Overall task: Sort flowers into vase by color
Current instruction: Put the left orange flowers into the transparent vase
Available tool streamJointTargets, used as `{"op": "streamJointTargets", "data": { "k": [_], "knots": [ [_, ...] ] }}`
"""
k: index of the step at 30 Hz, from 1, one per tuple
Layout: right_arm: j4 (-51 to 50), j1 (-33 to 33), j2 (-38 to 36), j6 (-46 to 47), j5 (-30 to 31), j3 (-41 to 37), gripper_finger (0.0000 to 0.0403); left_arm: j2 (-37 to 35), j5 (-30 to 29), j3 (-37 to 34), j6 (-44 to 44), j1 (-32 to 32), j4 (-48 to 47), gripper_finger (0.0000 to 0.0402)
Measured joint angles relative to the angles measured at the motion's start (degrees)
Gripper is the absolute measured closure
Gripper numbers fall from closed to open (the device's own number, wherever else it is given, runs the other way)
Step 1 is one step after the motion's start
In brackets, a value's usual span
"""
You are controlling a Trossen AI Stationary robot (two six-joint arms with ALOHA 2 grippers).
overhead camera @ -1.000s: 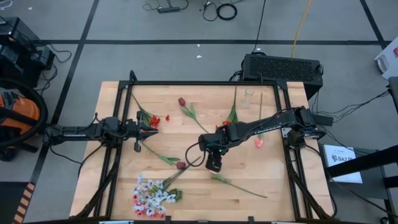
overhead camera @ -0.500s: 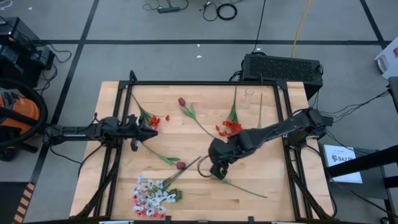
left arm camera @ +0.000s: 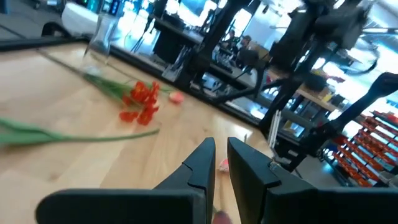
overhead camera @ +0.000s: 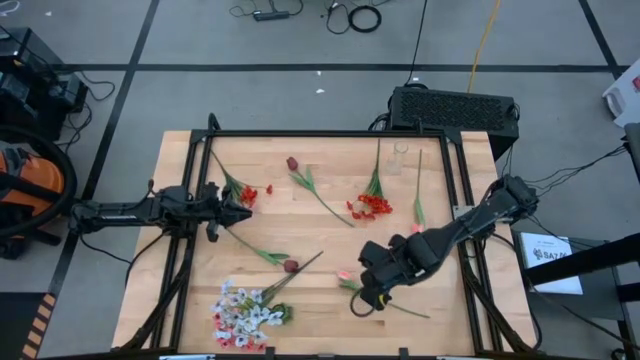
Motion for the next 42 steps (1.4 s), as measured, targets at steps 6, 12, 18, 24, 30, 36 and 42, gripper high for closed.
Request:
{"op": "streamJointTargets", "data": {
  "k": [6,12,18,24,30,36,42],
  "knots": [
    [5.05,2.02,-4.45,3.26,-2.43,-9.20,0.0229,0.02,-0.02,2.92,2.24,0.00,-4.23,0.0352],
    [17.68,2.09,-14.79,6.94,-3.02,-24.52,0.0229,2.66,-1.81,13.42,1.57,0.00,-22.98,0.0353],
    [26.36,0.99,-24.44,8.33,-2.63,-36.38,0.0235,11.47,-3.50,24.39,1.15,0.00,-30.83,0.0353],
    [26.25,-1.54,-30.07,3.09,-1.33,-41.01,0.0241,25.27,-4.77,36.43,4.39,0.00,-40.34,0.0353],
    [26.51,-4.64,-33.23,-5.29,-1.36,-41.30,0.0241,38.23,-5.73,48.23,5.83,1.09,-55.11,0.0353],
    [26.48,-7.61,-33.75,-11.57,-1.62,-41.31,0.0241,47.69,-4.90,55.53,14.20,2.85,-68.22,0.0353],
    [26.57,-9.14,-33.73,-12.51,-1.68,-41.31,0.0241,52.74,-20.12,57.84,24.78,4.01,-76.62,0.0353]
  ]
}}
